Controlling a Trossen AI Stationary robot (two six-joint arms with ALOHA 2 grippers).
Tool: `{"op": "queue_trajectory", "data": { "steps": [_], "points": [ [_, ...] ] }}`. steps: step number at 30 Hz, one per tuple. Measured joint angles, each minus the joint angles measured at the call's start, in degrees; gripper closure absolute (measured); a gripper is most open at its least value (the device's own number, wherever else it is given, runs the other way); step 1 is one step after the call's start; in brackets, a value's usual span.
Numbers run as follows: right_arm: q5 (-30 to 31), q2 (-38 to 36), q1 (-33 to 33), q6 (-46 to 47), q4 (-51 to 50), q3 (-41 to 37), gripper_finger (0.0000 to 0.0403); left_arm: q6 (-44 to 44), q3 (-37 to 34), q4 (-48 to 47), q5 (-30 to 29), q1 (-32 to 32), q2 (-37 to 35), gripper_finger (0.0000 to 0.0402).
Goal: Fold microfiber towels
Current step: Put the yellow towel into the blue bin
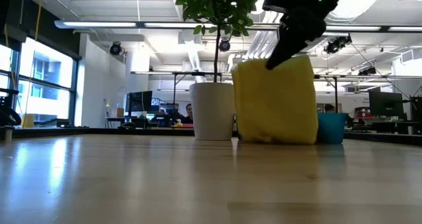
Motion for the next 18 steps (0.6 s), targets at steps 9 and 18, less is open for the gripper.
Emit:
{"op": "queue_trajectory", "data": {
  "steps": [9,18],
  "points": [
    [19.4,-0.9,-8.0,-1.6,-6.2,0.1,0.0403,0.3,0.0,-2.0,0.0,1.9,-0.2,0.0289],
    [22.1,-0.9,-17.4,-7.7,-2.3,0.1,0.0403,1.2,0.0,-2.0,-2.2,3.1,-0.9,0.0289]
  ]
}}
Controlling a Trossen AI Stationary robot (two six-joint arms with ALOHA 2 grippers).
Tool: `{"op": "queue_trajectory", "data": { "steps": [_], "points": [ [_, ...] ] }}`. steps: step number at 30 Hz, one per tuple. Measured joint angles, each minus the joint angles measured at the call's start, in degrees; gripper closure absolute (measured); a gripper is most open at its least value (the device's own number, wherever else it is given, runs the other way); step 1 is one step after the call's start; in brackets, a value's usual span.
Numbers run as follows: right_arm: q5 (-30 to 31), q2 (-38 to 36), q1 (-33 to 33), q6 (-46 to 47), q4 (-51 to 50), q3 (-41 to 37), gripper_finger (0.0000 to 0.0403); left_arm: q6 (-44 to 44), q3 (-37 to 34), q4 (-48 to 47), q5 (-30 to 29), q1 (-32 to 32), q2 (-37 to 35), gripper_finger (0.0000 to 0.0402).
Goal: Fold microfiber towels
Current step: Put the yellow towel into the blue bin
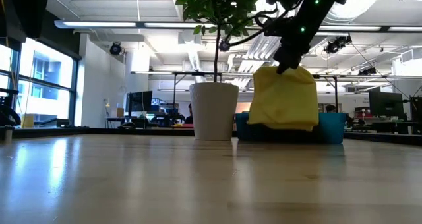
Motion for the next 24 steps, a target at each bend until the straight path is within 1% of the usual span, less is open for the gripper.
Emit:
{"op": "queue_trajectory", "data": {
  "steps": [4,8,13,16,21,22,23,24],
  "points": [
    [0.0,0.0,-3.9,-0.1,0.5,0.0,0.0403,0.0,0.0,-0.5,-0.4,0.2,0.0,0.0289],
    [0.1,0.2,-7.5,-0.1,3.0,0.0,0.0403,0.0,0.0,-1.0,-0.7,0.3,0.0,0.0289],
    [-0.7,2.5,-11.5,-5.5,5.7,0.0,0.0403,0.0,0.0,-1.3,-1.8,0.3,0.0,0.0289],
    [-2.0,4.5,-13.1,-7.1,6.1,0.0,0.0403,0.0,0.0,-1.4,-1.8,0.3,0.0,0.0289],
    [-2.3,6.3,-14.9,-8.5,6.3,0.0,0.04,0.0,0.0,-1.5,-1.8,0.3,0.0,0.0289],
    [-3.2,6.3,-15.1,-8.1,6.2,0.0,0.0398,0.0,0.0,-1.6,-1.8,0.4,0.0,0.0289],
    [-5.3,6.2,-15.2,-7.3,6.2,0.0,0.0397,-0.1,0.0,-1.7,-1.8,0.4,0.0,0.0289],
    [-8.8,5.9,-15.3,-6.5,6.2,0.0,0.0396,-0.2,0.0,-1.7,-1.8,0.5,0.0,0.0289]
  ]
}}
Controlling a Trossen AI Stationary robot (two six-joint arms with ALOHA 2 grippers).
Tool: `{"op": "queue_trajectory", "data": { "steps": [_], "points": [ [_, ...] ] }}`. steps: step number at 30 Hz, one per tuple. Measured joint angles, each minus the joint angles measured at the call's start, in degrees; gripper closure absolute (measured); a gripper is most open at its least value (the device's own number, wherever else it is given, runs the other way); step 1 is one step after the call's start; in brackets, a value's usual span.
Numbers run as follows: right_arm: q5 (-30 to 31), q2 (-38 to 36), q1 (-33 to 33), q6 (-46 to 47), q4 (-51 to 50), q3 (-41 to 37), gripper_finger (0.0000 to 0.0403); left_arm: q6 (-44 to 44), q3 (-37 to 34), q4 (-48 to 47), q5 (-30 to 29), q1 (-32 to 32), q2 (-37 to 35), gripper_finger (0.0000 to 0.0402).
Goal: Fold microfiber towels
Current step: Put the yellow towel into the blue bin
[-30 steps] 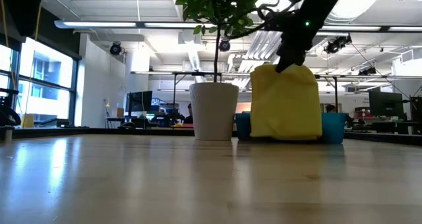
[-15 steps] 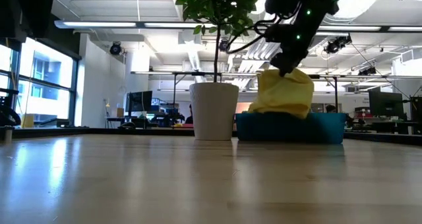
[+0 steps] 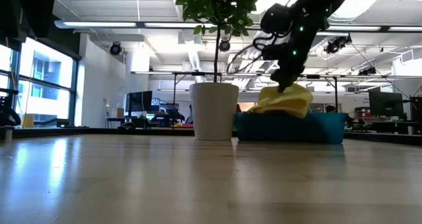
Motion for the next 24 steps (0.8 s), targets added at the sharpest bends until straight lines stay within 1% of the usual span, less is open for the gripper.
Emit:
{"op": "queue_trajectory", "data": {
  "steps": [3,5,11,12,15,20,22,24],
  "points": [
    [-14.3,-1.8,0.9,3.0,0.1,0.0,0.04,-0.9,0.0,-0.5,0.0,0.1,0.0,0.0289],
    [-21.1,-3.3,2.2,5.5,0.2,0.0,0.0401,-1.0,0.0,-0.9,0.0,0.2,-0.1,0.0289],
    [-29.6,-9.5,5.4,8.8,0.1,0.0,0.0401,-0.9,0.0,-0.9,0.2,1.1,-0.2,0.0289],
    [-30.5,-10.6,5.6,9.2,0.0,0.0,0.0402,-0.8,0.0,-0.9,0.2,1.3,-0.2,0.0289],
    [-30.8,-13.8,6.1,11.7,-0.7,0.0,0.0402,0.1,0.0,-0.9,0.2,1.7,-0.2,0.0289],
    [-30.4,-18.3,6.2,11.7,-0.8,0.0,0.0402,0.2,0.0,-0.9,0.2,2.1,-0.2,0.0289],
    [-27.9,-19.2,5.8,10.6,-0.2,0.0,0.0402,0.9,0.0,-0.9,0.0,2.1,-0.2,0.0289],
    [-23.3,-19.3,5.2,8.4,-0.4,0.0,0.0402,1.8,0.0,-0.8,-0.3,2.3,-0.2,0.0289]
  ]
}}
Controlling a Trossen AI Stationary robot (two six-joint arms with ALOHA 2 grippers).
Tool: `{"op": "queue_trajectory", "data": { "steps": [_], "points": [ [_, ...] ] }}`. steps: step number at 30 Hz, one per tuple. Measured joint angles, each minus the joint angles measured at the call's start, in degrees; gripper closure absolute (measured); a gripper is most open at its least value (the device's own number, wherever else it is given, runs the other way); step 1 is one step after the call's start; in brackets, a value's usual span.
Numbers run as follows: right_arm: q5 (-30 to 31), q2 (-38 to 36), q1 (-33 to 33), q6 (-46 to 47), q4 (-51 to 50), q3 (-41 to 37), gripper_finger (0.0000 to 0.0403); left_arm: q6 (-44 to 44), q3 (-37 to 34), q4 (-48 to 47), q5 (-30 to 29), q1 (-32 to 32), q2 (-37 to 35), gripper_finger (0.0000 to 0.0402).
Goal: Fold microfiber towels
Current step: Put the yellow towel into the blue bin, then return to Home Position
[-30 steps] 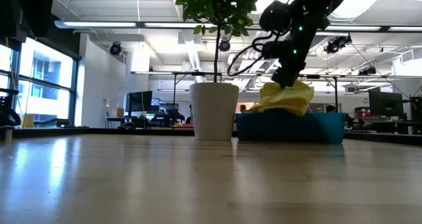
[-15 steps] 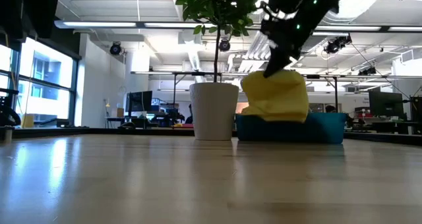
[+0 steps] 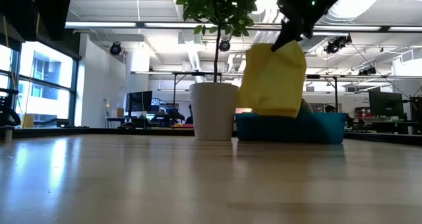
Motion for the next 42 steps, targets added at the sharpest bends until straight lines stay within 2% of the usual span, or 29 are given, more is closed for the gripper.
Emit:
{"op": "queue_trajectory", "data": {
  "steps": [2,8,14,21,27,30,33,36,39,42],
  "points": [
    [3.3,0.8,-1.0,-3.0,-0.4,0.0,0.0402,0.3,0.0,0.0,-0.5,0.2,0.0,0.0289],
    [4.5,4.7,-4.2,-9.4,0.3,0.0,0.0402,0.5,0.0,0.0,-0.9,0.8,0.0,0.0289],
    [8.5,10.8,-6.7,-16.6,0.3,0.0,0.04,0.5,0.0,0.0,-1.1,0.8,0.0,0.0289],
    [16.9,14.0,-7.1,-22.5,2.4,0.0,0.0399,0.4,0.0,0.0,-1.1,0.8,0.0,0.0289],
    [17.3,14.2,-7.1,-26.7,4.0,0.0,0.0392,0.7,0.0,0.0,-1.1,0.8,0.0,0.0289],
    [17.5,14.2,-7.2,-27.0,4.2,0.0,0.0361,0.7,0.0,0.0,-1.1,0.8,0.0,0.0289],
    [20.1,14.2,-7.4,-27.6,5.4,0.0,0.0308,0.7,0.0,0.0,-1.1,0.8,0.0,0.0289],
    [29.4,14.0,-7.3,-26.1,6.5,0.0,0.0256,0.7,0.0,0.0,-1.1,0.8,0.0,0.0289],
    [38.9,12.7,-6.2,-21.5,4.3,0.0,0.0227,0.5,0.0,0.0,-1.4,0.7,-0.1,0.0289],
    [39.9,10.7,-3.9,-13.2,-2.8,0.0,0.0221,0.5,0.0,0.0,-3.3,0.7,-0.1,0.0289]
  ]
}}
